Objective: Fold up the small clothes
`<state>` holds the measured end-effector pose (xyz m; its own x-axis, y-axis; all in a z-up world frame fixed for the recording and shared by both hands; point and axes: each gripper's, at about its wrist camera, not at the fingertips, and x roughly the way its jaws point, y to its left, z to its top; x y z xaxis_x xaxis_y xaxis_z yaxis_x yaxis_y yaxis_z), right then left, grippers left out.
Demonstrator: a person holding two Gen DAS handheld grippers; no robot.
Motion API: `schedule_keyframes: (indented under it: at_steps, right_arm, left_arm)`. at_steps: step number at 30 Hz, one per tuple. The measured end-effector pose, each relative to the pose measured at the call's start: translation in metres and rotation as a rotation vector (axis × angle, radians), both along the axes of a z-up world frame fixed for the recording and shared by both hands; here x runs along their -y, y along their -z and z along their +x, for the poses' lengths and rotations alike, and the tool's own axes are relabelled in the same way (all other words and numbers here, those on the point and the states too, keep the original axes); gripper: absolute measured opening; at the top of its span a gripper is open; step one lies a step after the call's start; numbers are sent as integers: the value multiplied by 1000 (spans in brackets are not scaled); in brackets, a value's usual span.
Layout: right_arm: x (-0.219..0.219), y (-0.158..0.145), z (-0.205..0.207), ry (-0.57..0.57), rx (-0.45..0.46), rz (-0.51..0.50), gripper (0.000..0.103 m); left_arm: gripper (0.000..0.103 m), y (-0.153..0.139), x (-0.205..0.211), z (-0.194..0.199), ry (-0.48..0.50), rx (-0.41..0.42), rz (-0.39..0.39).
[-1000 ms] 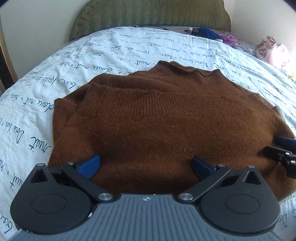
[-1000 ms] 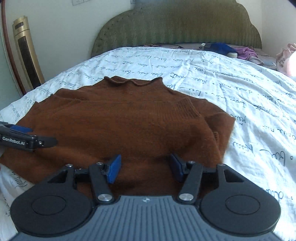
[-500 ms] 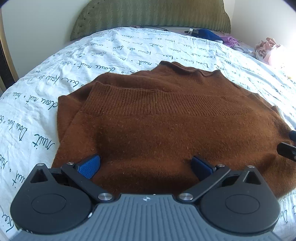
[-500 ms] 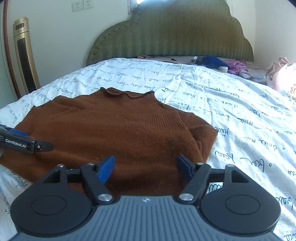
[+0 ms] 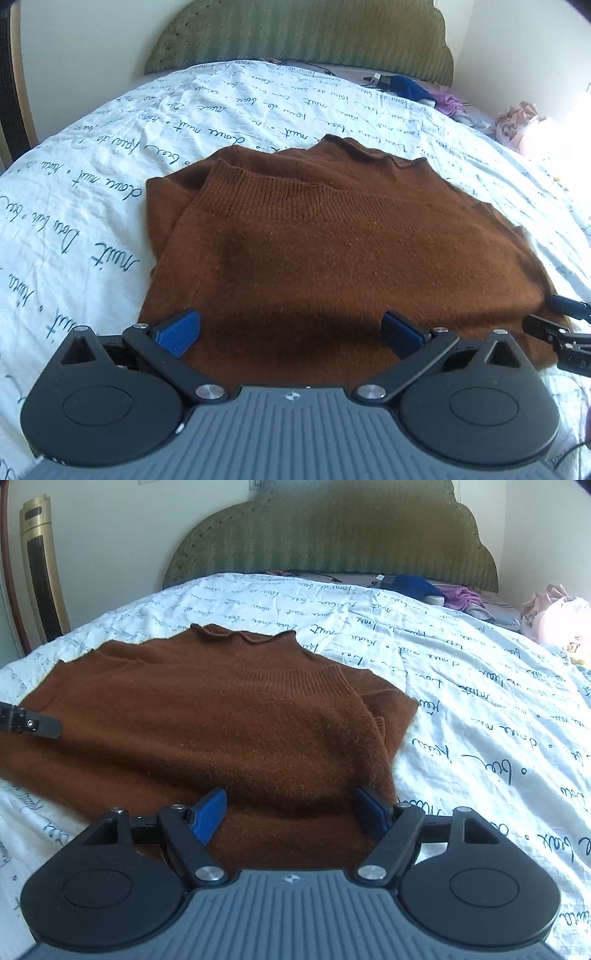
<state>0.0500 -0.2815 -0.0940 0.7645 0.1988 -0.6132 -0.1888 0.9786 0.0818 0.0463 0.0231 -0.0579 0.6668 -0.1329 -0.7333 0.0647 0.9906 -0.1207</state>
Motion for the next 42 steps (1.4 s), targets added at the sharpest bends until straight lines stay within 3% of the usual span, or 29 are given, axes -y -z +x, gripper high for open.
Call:
schedule_keyframes:
  at_steps: [2,5,6,7,10,13,15,19,22,25,27,29,31,32,33,38,42]
  right_arm:
    - [2,-5,-10,-2,21,40,76]
    - [2,-6,-17,-34,39,99,76]
    - [1,-4,-18,-45,40,103,76]
    - [-1,0,-16,-53,29,90,77]
    - [2,21,-11,-58,-55,7,79]
    - [17,19,-17,-68,-46,55,79]
    - [16,9,-24,-68,-36,48,79]
    - [2,-5,-28,-75,35,49,80]
    - [-13,-13,-11,-54,56,66,80]
    - [-24,-17,17,-44,80,79,81]
    - [-24,-17,41,-24,73,76,81]
    - [-21,-12,60,-9,54,49,81]
    - [-19,9,80,42,-32,-82,82]
    - [-11,17,82,41,-16,-67,91]
    - [-2,21,81,45,-6,-15,93]
    - [-3,8,65,86,-11,38,95]
    - [-25,-2,41,56,30,97,95]
  left_arm:
    - [103,0,-11,-17,28,8,-21]
    - [103,20,-22,-25,25,-54,17]
    - [103,25,-24,-29,33,-26,41]
    - [103,28,-22,-31,35,-16,96]
    - [103,31,-26,-39,50,-25,120]
    - [103,23,-34,-45,57,-46,95]
    - [103,9,-40,-47,66,-30,27]
    - [103,-24,-34,-21,86,65,-7]
    - [103,-35,-20,25,118,91,-72]
    - [103,-20,-8,69,99,31,-103]
    - [103,-2,-6,85,49,-12,-58]
    - [103,20,-10,88,24,-56,-18]
    - [103,29,-10,74,57,23,49]
    - [103,30,-9,68,66,38,67]
    - [103,29,-10,65,66,38,71]
    - [103,-6,-36,59,55,38,-45]
    - [103,-19,-29,70,98,42,-19]
